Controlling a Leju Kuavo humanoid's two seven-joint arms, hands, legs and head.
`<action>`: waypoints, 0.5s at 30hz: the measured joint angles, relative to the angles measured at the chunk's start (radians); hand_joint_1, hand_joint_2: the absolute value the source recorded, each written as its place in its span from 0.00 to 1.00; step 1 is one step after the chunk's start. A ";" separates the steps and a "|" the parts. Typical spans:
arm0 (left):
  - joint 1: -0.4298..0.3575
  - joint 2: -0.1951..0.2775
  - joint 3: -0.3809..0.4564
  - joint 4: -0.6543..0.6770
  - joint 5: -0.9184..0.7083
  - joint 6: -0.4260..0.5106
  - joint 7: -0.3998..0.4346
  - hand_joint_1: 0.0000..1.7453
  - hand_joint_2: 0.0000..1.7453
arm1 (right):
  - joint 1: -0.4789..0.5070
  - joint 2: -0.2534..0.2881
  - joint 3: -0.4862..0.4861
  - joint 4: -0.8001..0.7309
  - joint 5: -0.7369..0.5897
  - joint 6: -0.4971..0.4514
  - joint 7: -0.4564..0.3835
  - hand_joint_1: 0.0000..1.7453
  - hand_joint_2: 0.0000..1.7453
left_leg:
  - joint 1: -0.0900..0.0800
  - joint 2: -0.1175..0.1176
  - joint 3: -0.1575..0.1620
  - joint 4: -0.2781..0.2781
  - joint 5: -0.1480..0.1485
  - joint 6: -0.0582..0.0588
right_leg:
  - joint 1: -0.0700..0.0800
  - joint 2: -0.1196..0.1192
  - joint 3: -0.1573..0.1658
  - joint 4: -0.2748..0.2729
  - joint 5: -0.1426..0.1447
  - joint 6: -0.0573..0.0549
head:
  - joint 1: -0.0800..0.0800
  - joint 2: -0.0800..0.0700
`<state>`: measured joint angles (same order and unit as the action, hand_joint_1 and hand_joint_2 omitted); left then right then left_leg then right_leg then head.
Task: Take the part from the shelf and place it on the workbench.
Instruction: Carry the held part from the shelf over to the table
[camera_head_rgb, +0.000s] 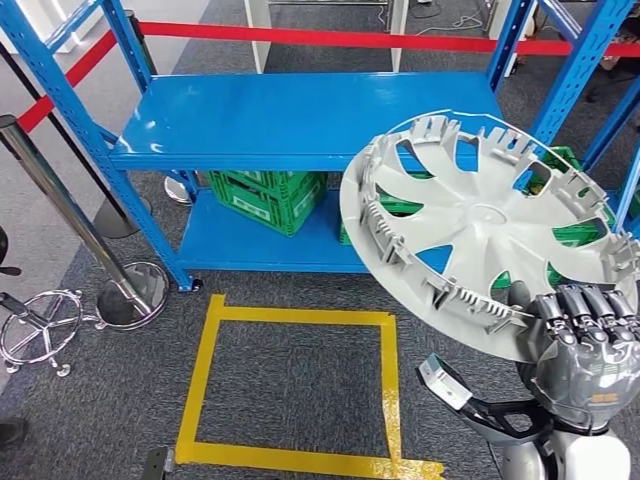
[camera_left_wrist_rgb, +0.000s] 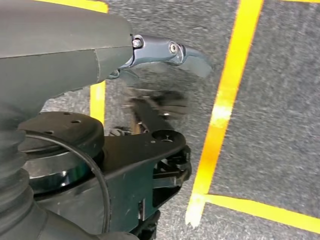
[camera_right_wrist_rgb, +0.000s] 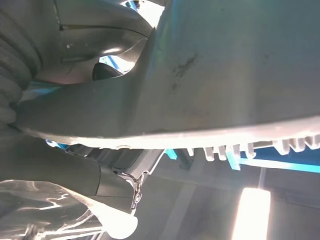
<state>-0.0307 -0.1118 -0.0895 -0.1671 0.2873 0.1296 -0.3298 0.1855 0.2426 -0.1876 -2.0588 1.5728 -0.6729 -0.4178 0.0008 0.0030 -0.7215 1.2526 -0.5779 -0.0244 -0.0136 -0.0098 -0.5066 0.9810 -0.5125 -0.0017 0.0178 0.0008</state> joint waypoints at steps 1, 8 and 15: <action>-0.001 0.000 0.003 0.000 0.000 0.001 0.002 0.00 1.00 | 0.000 0.002 -0.002 -0.002 0.000 0.000 -0.003 1.00 1.00 | 0.001 0.000 0.006 0.038 -0.001 -0.001 | 0.000 0.000 -0.017 0.006 0.010 0.000 | 0.000 0.000; -0.009 0.000 0.011 0.000 -0.024 0.009 0.017 0.00 1.00 | 0.002 0.022 -0.018 -0.035 0.000 0.000 -0.015 1.00 1.00 | -0.010 -0.004 0.242 -0.257 0.045 0.033 | 0.002 -0.002 -0.103 0.037 0.068 0.022 | 0.000 0.000; -0.012 -0.006 0.012 0.000 -0.054 0.016 0.019 0.00 1.00 | 0.013 0.028 -0.033 -0.067 -0.001 0.000 -0.018 1.00 1.00 | -0.009 0.009 0.157 -0.279 0.131 0.071 | 0.000 0.006 -0.172 0.249 -0.121 0.052 | 0.008 0.000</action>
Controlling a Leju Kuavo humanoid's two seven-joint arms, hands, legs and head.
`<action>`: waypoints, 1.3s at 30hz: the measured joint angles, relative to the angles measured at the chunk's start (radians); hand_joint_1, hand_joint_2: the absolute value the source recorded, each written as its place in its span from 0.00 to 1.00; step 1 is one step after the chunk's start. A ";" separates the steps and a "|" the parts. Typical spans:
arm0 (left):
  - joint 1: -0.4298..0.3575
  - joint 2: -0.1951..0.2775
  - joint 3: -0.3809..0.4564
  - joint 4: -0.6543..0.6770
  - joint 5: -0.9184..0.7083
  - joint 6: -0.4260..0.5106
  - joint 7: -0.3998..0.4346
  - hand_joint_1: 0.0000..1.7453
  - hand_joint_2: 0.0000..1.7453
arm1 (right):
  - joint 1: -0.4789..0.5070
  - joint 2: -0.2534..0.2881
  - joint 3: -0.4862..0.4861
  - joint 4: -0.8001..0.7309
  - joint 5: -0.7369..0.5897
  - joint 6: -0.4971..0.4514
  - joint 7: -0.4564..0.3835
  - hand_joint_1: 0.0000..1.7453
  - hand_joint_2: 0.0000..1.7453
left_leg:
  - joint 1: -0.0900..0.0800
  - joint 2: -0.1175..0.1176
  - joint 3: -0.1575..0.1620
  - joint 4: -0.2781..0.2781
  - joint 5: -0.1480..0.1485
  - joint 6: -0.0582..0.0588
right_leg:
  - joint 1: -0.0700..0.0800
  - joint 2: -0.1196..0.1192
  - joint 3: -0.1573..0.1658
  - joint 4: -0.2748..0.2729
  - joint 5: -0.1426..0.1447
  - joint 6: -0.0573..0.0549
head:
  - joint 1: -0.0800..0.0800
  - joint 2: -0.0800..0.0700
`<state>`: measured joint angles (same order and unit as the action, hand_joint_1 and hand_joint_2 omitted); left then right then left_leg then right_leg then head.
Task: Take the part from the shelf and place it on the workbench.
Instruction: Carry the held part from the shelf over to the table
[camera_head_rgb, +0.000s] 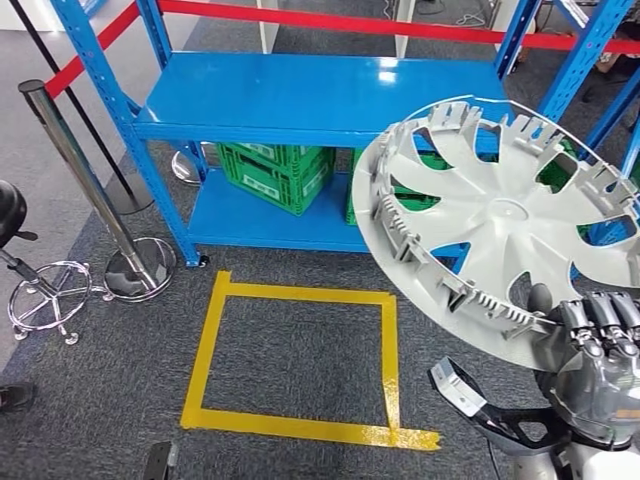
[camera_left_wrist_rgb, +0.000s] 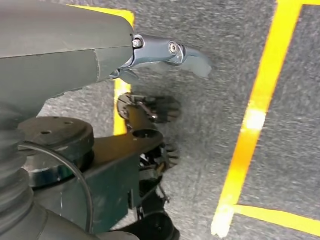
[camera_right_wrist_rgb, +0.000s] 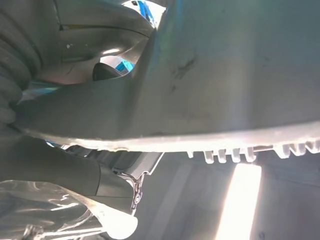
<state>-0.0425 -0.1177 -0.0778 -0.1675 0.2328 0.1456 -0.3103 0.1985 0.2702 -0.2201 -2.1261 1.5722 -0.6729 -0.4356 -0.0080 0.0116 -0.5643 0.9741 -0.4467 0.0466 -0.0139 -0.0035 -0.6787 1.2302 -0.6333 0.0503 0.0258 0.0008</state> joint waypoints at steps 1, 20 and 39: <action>0.000 0.000 0.000 0.000 -0.005 0.002 0.000 0.00 1.00 | 0.002 0.000 -0.002 -0.002 0.000 0.000 0.000 1.00 1.00 | -0.001 0.001 -0.016 0.001 0.013 0.000 | 0.000 0.000 0.002 0.043 -0.004 0.003 | 0.000 0.000; 0.003 0.000 0.000 0.000 -0.024 -0.005 -0.005 0.00 1.00 | 0.009 0.017 -0.041 -0.026 0.001 0.000 -0.003 1.00 1.00 | 0.014 -0.006 -0.022 0.201 -0.060 -0.061 | -0.003 -0.006 0.116 -0.229 0.156 -0.037 | -0.007 0.000; 0.001 -0.002 -0.001 0.000 -0.042 -0.009 -0.002 0.00 1.00 | 0.003 0.021 -0.048 -0.033 0.001 0.000 -0.012 1.00 1.00 | -0.011 -0.001 -0.063 0.024 0.049 -0.020 | 0.011 0.000 0.251 -0.274 0.076 -0.024 | -0.002 0.000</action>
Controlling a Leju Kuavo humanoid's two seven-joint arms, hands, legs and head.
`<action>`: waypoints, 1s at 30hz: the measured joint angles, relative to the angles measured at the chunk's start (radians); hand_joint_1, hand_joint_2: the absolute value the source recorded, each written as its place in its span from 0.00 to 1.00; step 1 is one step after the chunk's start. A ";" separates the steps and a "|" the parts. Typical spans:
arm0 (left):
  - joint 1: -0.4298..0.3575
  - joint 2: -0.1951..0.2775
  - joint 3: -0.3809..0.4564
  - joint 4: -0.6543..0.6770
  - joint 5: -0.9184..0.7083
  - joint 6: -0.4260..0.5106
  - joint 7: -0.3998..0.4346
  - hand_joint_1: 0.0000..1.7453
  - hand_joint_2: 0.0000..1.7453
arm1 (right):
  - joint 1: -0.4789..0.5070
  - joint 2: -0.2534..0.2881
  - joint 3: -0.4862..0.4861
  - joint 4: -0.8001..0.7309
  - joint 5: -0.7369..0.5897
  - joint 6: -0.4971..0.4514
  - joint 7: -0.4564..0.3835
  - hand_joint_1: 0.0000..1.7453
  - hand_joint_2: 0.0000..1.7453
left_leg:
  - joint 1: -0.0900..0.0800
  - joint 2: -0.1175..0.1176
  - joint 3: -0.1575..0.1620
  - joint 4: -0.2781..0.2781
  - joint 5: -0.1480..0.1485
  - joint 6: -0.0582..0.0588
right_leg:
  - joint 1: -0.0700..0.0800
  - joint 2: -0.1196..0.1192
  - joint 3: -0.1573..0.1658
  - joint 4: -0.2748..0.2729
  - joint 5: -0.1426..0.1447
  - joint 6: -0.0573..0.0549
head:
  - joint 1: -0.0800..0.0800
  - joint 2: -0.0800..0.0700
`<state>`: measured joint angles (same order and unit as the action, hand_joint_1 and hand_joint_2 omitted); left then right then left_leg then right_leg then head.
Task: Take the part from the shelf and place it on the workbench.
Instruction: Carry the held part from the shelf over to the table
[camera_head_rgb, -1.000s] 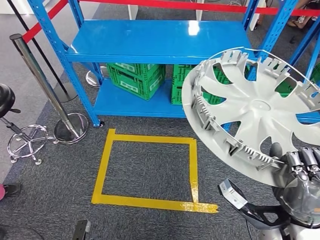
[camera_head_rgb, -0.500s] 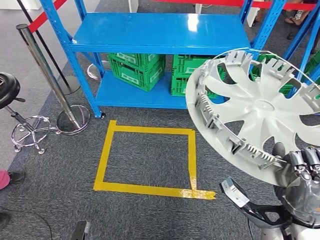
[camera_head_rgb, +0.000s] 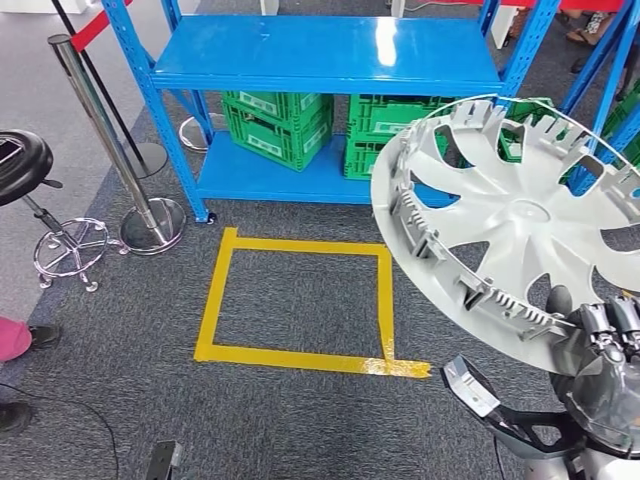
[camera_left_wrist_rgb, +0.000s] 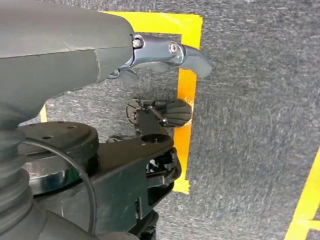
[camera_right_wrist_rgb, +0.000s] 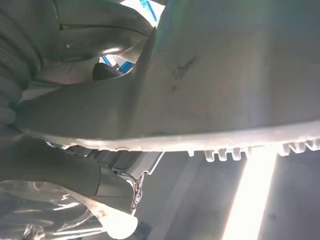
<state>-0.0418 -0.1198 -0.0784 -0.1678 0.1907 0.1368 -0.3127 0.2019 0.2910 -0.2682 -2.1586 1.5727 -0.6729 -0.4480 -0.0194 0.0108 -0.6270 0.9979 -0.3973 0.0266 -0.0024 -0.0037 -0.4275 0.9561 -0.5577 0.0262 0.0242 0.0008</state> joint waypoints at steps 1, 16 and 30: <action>0.001 0.000 -0.001 0.000 -0.004 -0.001 0.000 0.00 1.00 | -0.001 0.000 -0.001 0.000 0.000 0.000 0.000 1.00 1.00 | 0.001 0.000 -0.004 0.000 0.005 -0.005 | -0.002 -0.001 -0.005 -0.006 0.002 -0.002 | 0.001 0.000; 0.005 0.013 -0.032 0.000 -0.056 -0.025 -0.006 0.00 1.00 | -0.008 0.005 -0.002 0.000 0.000 0.000 0.008 1.00 1.00 | 0.016 -0.009 0.059 0.032 -0.069 -0.024 | -0.008 -0.004 -0.075 0.037 0.035 0.002 | -0.007 0.000; 0.002 0.007 -0.053 0.000 -0.074 -0.027 -0.011 0.00 1.00 | -0.008 0.005 -0.008 0.003 0.000 0.000 -0.011 1.00 1.00 | 0.015 -0.008 0.032 0.031 -0.053 -0.015 | -0.009 0.005 -0.097 0.063 0.031 0.013 | -0.001 0.000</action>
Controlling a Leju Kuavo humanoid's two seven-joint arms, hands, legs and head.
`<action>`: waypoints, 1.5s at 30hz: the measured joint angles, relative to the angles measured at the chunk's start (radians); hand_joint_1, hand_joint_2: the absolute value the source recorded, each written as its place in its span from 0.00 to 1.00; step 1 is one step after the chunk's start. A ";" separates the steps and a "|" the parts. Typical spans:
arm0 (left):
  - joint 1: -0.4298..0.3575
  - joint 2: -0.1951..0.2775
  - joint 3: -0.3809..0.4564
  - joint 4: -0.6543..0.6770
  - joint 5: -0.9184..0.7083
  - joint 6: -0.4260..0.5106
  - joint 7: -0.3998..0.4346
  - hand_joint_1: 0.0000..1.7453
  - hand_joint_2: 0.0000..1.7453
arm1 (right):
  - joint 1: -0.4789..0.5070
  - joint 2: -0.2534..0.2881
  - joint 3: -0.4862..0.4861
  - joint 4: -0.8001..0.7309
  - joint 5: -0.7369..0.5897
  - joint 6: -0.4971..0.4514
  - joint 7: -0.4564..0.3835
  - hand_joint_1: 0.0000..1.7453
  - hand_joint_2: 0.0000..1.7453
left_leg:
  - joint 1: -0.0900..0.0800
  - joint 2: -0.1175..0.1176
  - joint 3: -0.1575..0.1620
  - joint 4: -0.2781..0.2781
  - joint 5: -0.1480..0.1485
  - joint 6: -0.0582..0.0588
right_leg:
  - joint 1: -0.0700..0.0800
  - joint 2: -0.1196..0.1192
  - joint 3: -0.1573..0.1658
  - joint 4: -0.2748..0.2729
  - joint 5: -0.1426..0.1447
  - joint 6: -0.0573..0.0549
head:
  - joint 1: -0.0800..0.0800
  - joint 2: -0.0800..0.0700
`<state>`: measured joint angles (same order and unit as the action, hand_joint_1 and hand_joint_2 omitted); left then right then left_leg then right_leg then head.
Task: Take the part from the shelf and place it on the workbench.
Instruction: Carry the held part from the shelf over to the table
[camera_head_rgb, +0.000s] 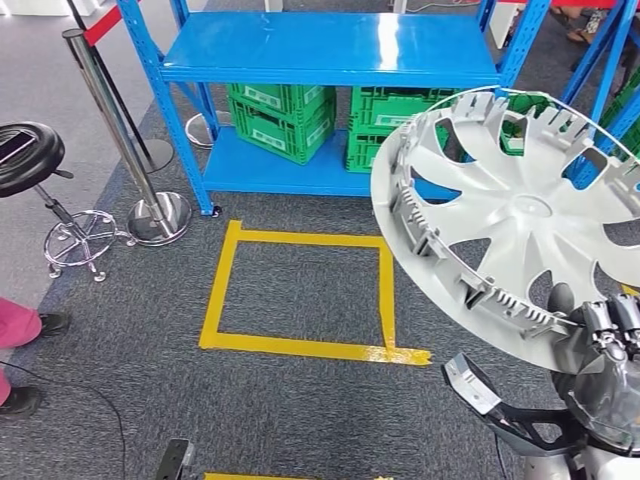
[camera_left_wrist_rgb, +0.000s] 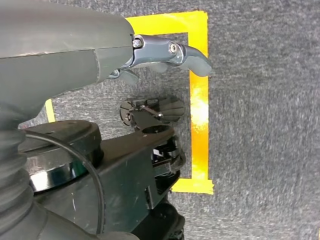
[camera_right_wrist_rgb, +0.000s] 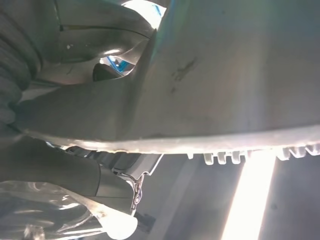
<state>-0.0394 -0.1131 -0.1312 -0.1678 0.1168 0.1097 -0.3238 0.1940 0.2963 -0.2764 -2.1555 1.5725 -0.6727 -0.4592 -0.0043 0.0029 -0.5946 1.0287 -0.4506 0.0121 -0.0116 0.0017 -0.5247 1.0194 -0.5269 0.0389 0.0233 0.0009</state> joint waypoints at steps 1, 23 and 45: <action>0.001 0.000 -0.001 0.000 -0.001 -0.001 -0.002 0.00 1.00 | 0.001 0.000 -0.002 0.000 0.000 0.000 0.000 1.00 1.00 | -0.001 0.000 -0.005 0.003 0.003 -0.005 | 0.000 0.001 -0.002 -0.002 0.004 -0.006 | -0.001 0.000; 0.006 0.000 -0.019 0.000 -0.024 -0.006 -0.009 0.00 1.00 | 0.004 0.005 -0.019 -0.001 0.000 0.000 0.004 1.00 1.00 | 0.000 0.004 0.039 -0.034 -0.013 0.028 | -0.001 -0.003 -0.164 0.248 -0.088 0.011 | -0.006 0.000; 0.005 0.002 -0.026 0.000 -0.037 0.019 0.012 0.00 1.00 | 0.005 0.005 -0.034 0.006 0.001 0.000 -0.009 1.00 1.00 | -0.003 0.001 0.012 -0.019 0.004 -0.002 | 0.001 -0.003 -0.023 -0.007 0.025 -0.011 | -0.009 0.000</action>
<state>-0.0347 -0.1113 -0.1576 -0.1678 0.0800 0.1289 -0.3116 0.1994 0.3017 -0.3101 -2.1492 1.5737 -0.6726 -0.4679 -0.0069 0.0043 -0.5829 1.0094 -0.4464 0.0097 -0.0103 -0.0014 -0.5476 1.0128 -0.5020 0.0280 0.0138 0.0008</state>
